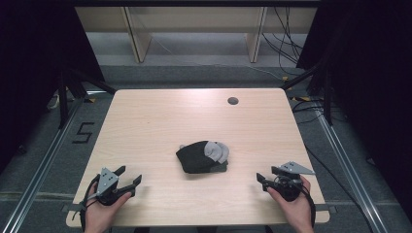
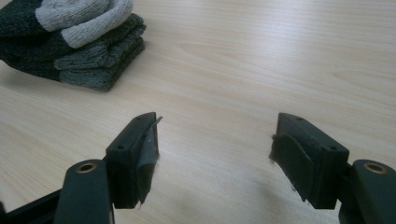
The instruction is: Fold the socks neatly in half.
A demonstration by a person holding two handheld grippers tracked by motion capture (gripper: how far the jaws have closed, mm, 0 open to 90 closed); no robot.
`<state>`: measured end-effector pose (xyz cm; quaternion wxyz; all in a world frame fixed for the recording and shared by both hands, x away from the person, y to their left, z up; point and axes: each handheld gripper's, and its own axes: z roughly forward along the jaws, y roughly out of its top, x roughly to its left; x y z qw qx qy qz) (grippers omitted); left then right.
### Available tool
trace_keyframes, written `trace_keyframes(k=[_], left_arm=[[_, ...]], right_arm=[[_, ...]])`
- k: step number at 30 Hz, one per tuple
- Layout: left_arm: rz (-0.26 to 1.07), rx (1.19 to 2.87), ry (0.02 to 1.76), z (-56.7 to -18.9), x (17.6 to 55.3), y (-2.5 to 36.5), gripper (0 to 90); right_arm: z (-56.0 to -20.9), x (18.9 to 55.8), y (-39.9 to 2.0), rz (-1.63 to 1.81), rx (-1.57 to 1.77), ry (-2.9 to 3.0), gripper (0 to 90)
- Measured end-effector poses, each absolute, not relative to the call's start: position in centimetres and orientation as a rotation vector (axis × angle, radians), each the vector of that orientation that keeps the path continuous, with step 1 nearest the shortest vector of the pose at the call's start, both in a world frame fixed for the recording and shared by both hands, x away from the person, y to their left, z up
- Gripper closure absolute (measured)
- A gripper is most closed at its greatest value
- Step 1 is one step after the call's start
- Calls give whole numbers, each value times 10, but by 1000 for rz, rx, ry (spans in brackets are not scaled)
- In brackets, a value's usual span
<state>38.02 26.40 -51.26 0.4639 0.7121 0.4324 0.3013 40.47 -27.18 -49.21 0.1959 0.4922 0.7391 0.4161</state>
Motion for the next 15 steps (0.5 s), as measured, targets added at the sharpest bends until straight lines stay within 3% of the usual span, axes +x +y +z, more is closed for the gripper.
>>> trace_keyframes(k=[15], left_arm=[[783, 1709, 1079, -514, 376, 264, 292]], right_arm=[[-501, 398, -272, 1183, 1361, 2020, 315]])
